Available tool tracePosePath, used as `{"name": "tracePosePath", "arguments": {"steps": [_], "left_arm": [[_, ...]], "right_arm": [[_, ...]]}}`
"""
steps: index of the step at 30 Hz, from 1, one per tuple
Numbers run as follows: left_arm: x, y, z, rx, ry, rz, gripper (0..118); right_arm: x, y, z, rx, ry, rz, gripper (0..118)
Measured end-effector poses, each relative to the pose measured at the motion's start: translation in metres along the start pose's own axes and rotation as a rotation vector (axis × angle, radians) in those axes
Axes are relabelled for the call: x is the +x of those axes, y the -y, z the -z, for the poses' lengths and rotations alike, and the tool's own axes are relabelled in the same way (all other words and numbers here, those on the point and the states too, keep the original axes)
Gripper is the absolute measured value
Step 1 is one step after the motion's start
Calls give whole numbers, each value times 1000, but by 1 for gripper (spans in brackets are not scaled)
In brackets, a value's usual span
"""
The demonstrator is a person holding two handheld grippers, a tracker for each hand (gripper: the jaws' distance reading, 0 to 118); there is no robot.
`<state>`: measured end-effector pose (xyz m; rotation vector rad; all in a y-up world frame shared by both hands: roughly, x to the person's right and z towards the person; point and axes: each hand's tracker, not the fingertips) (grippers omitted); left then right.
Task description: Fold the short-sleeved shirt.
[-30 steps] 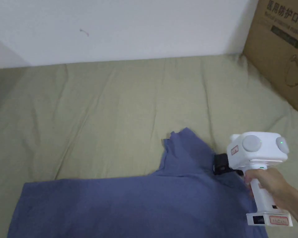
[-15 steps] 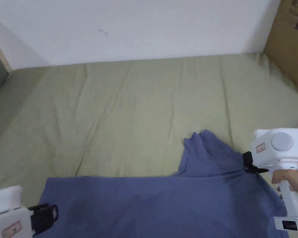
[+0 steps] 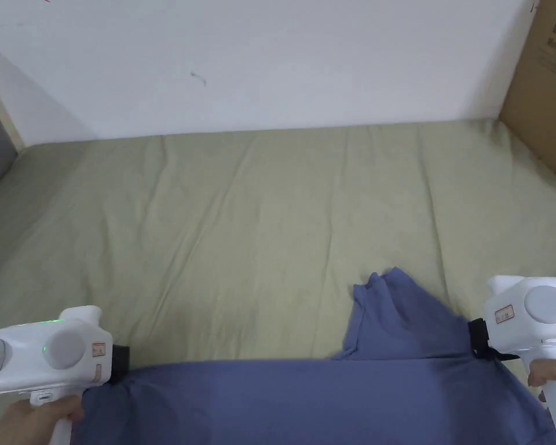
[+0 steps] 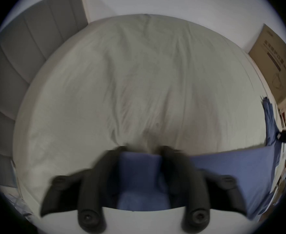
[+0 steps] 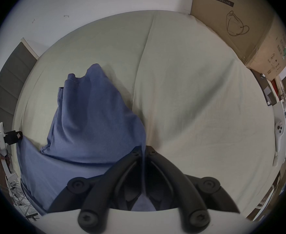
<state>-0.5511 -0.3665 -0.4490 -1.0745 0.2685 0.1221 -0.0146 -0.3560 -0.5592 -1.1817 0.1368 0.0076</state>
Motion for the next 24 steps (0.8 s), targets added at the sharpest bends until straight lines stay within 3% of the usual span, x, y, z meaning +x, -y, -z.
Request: {"name": "tracePosePath", "arguments": {"steps": [3,7,12,19,24], "left_arm": [[-10,-2,-2,-27,69,-38,3],[-8,4,-46,46,62,11,3],[-20,19,-133,191,109,1,3],[-38,105,-227,299,120,20,3],[-46,188,-226,239,110,17,3]], "right_arm": [[3,1,-21,46,-21,26,2],[10,7,-67,101,-135,74,2],[8,37,-136,194,-128,-7,2],[17,142,-219,258,-132,-71,2],[26,239,-211,197,-127,-56,2]]}}
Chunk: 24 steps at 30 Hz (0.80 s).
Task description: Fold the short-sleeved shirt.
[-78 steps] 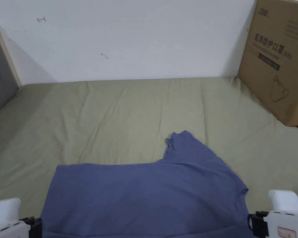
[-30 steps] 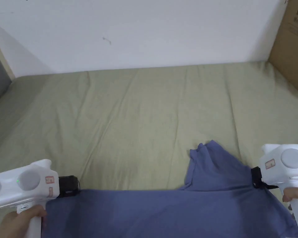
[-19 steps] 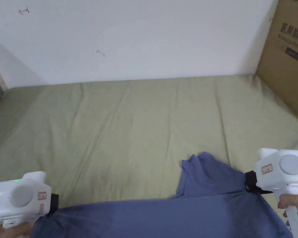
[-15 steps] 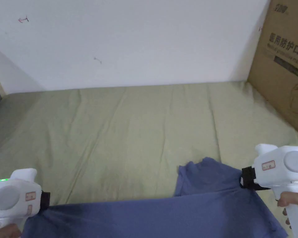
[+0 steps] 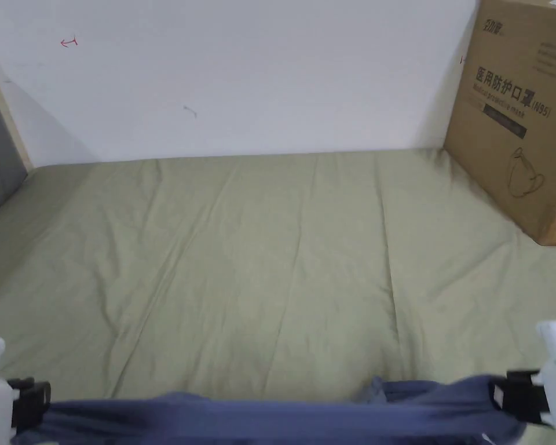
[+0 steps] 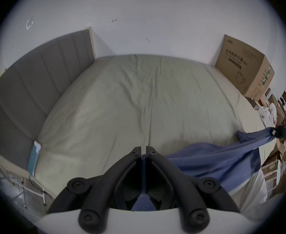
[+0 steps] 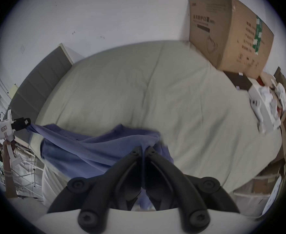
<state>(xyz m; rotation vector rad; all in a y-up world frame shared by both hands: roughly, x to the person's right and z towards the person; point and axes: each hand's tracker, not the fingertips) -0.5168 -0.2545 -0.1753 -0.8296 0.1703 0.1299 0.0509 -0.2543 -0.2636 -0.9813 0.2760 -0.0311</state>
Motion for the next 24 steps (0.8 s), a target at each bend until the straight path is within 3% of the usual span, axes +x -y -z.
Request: {"name": "tracePosePath", "arguments": {"steps": [2,3,4,5,6,7,10,12,14,16,17,18,19,22,24], "left_arm": [[-6,34,13,-57,32,-41,5],[-7,46,18,-77,27,-63,15],[-9,58,25,-105,25,-81,34],[-11,67,30,-123,10,-98,60],[-15,74,35,-132,-24,-106,91],[-18,77,36,-157,-70,-116,100],[-28,76,15,-84,-59,-183,103],[-31,70,-3,-44,-29,-209,103],[-40,66,-18,21,10,-216,97],[-39,65,-30,51,36,-241,49],[-36,68,-35,54,59,-245,22],[-36,71,-34,58,85,-253,2],[-37,76,-33,58,102,-283,2],[-47,97,-17,26,166,-392,0],[-60,109,-9,28,190,-470,3]], "right_arm": [[0,39,15,-42,38,3,2],[0,54,23,-49,52,11,3],[1,70,32,-57,66,33,8],[1,82,39,-62,72,48,27],[1,90,43,-60,81,46,66],[7,96,51,-79,141,37,81],[3,98,35,-12,185,22,87],[-1,90,18,55,182,15,87],[-15,80,0,142,169,-45,87],[-41,75,-17,216,153,-84,76],[-52,74,-20,254,117,-98,58],[-61,73,-19,269,97,-109,23],[-74,72,-17,258,62,-116,1],[-103,73,1,238,-38,-89,1],[-117,72,16,186,-63,-121,1]]}}
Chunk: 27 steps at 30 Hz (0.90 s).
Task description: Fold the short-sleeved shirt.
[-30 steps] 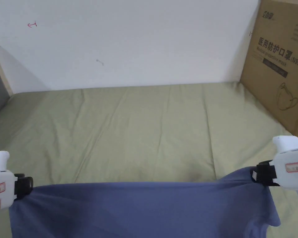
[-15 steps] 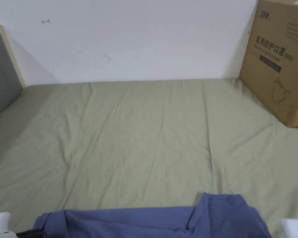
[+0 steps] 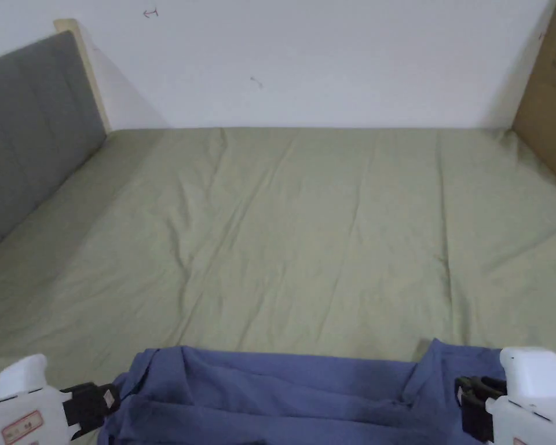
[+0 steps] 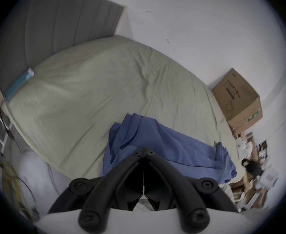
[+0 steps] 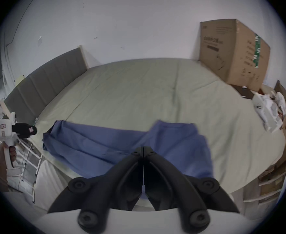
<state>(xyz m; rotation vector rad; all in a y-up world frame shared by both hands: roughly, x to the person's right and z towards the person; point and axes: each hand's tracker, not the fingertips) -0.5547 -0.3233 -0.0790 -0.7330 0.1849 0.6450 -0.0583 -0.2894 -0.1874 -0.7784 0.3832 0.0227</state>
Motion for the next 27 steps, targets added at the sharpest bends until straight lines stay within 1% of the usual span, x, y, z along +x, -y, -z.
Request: {"name": "tracePosePath", "arguments": {"steps": [1,2,3,4,5,6,7,9,10,12,13,15,17,18,19,20,21,22,23,24,25,26,27], "left_arm": [[-10,2,0,12,24,-54,21],[-21,2,2,8,55,-102,56],[-31,0,5,-4,83,-155,102],[-41,-1,13,-25,127,-202,118],[-46,-1,17,-42,155,-235,115],[-51,0,19,-1,182,-254,113],[-56,0,28,-39,210,-262,114],[-61,3,41,-58,197,-277,114],[-64,5,51,-75,218,-288,114],[-68,11,70,-148,288,-352,115],[-82,12,82,-165,311,-379,115],[-89,20,92,-121,318,-390,116],[-94,18,84,-96,399,-481,115],[-99,18,85,-95,435,-525,108],[-106,21,90,-85,447,-565,84],[-107,26,101,-114,411,-606,32],[-103,30,107,-159,304,-566,13],[-102,35,113,-183,269,-504,13],[-102,33,108,-132,393,-523,13],[-104,27,101,-137,385,-550,13],[-101,21,95,-135,369,-532,13],[-96,13,88,-121,315,-463,13],[-90,6,82,-125,282,-424,13]], "right_arm": [[-8,0,3,3,-8,-21,1],[-16,-1,6,-8,-20,-55,1],[-21,-2,9,-20,-31,-84,1],[-26,-4,12,-27,-33,-100,1],[-29,-6,15,-40,-38,-107,1],[-32,-8,18,-46,-39,-109,1],[-37,-10,19,-49,-39,-111,1],[-41,-12,23,-61,-40,-116,1],[-43,-12,26,-71,-42,-118,1],[-49,-12,29,-91,-44,-130,1],[-51,-12,31,-102,-41,-134,1],[-53,-11,35,-123,-43,-134,1],[-55,-9,37,-142,-48,-131,1],[-56,-8,38,-147,-48,-135,1],[-55,-7,42,-160,-47,-144,1],[-56,-7,45,-172,-45,-155,1],[-57,-6,47,-178,-44,-161,1],[-56,-6,48,-181,-41,-161,1],[-72,-8,41,-184,-41,-158,1],[-74,-8,38,-188,-41,-153,1],[-73,-8,36,-186,-44,-148,1],[-72,-9,34,-183,-48,-145,1],[-63,-9,36,-183,-46,-143,1]]}}
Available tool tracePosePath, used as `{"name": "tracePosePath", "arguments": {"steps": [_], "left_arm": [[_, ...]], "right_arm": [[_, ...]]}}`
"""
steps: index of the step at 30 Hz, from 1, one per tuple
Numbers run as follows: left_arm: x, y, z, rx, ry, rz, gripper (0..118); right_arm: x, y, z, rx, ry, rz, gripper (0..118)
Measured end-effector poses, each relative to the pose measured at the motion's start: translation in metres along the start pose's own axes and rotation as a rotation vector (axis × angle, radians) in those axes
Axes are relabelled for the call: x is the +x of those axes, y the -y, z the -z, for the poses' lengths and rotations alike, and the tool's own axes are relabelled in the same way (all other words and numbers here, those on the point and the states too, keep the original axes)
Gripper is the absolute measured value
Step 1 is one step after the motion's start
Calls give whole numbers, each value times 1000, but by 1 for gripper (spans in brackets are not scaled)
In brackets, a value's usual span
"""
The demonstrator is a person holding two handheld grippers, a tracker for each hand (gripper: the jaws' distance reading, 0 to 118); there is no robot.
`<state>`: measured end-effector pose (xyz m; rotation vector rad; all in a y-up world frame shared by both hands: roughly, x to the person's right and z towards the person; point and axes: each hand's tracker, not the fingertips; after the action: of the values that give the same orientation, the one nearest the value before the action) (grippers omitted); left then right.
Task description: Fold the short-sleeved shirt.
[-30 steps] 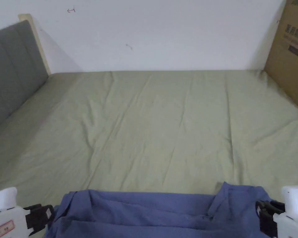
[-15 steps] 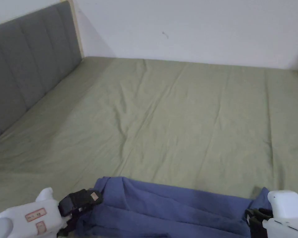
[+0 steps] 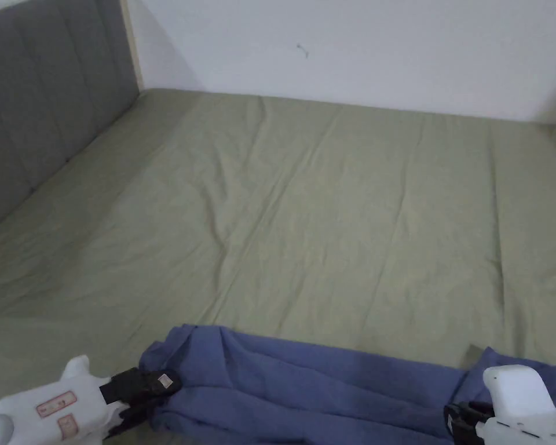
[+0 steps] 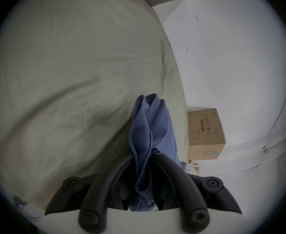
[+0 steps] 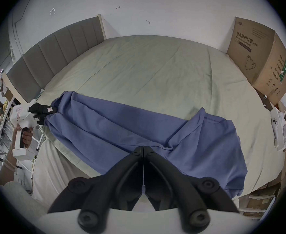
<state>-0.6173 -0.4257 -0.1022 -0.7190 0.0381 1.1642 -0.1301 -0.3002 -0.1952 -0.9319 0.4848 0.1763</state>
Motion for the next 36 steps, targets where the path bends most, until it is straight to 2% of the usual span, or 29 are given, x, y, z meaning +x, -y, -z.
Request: {"name": "tracePosePath", "arguments": {"steps": [3,7,9,11,15,17,18,19,20,21,22,23,24,26,27,28,29,30,31,32,34,36], "left_arm": [[67,8,-15,7,48,139,13],[162,32,-15,8,5,494,13],[205,59,-7,-22,45,614,13],[234,83,16,-110,119,731,13],[268,147,74,-225,78,921,13],[267,179,110,-334,51,935,16],[261,188,127,-355,43,943,16],[254,200,147,-383,37,925,28],[247,208,163,-412,-19,894,51],[245,213,175,-460,-91,888,92],[243,213,178,-461,-115,853,109],[242,209,174,-420,-71,822,108],[246,203,168,-409,-41,799,100],[256,187,146,-414,38,749,96],[259,181,136,-393,77,742,89],[260,175,124,-351,96,735,73],[262,169,116,-321,70,746,49],[264,165,112,-298,13,758,14],[260,162,113,-264,-54,773,2],[254,160,117,-243,-86,792,3],[240,162,136,-312,-137,750,2],[228,172,150,-372,-79,679,1]], "right_arm": [[14,2,-2,11,16,39,1],[39,10,-10,33,7,113,1],[43,13,-18,42,25,135,1],[56,21,-24,54,45,177,1],[96,41,-33,72,52,304,1],[113,54,-38,75,71,358,1],[118,60,-41,76,83,362,1],[125,67,-43,72,103,370,1],[130,73,-45,64,123,379,1],[135,78,-47,56,124,386,1],[140,84,-50,49,125,399,1],[145,89,-53,49,127,419,1],[150,93,-53,51,123,437,1],[158,100,-55,47,119,461,1],[159,101,-54,48,120,463,1],[157,101,-54,46,124,462,1],[156,101,-53,44,127,458,1],[156,101,-52,46,127,455,1],[156,101,-51,49,126,454,1],[155,100,-48,52,118,458,1],[153,98,-45,60,100,468,1],[150,95,-43,59,89,469,1]]}}
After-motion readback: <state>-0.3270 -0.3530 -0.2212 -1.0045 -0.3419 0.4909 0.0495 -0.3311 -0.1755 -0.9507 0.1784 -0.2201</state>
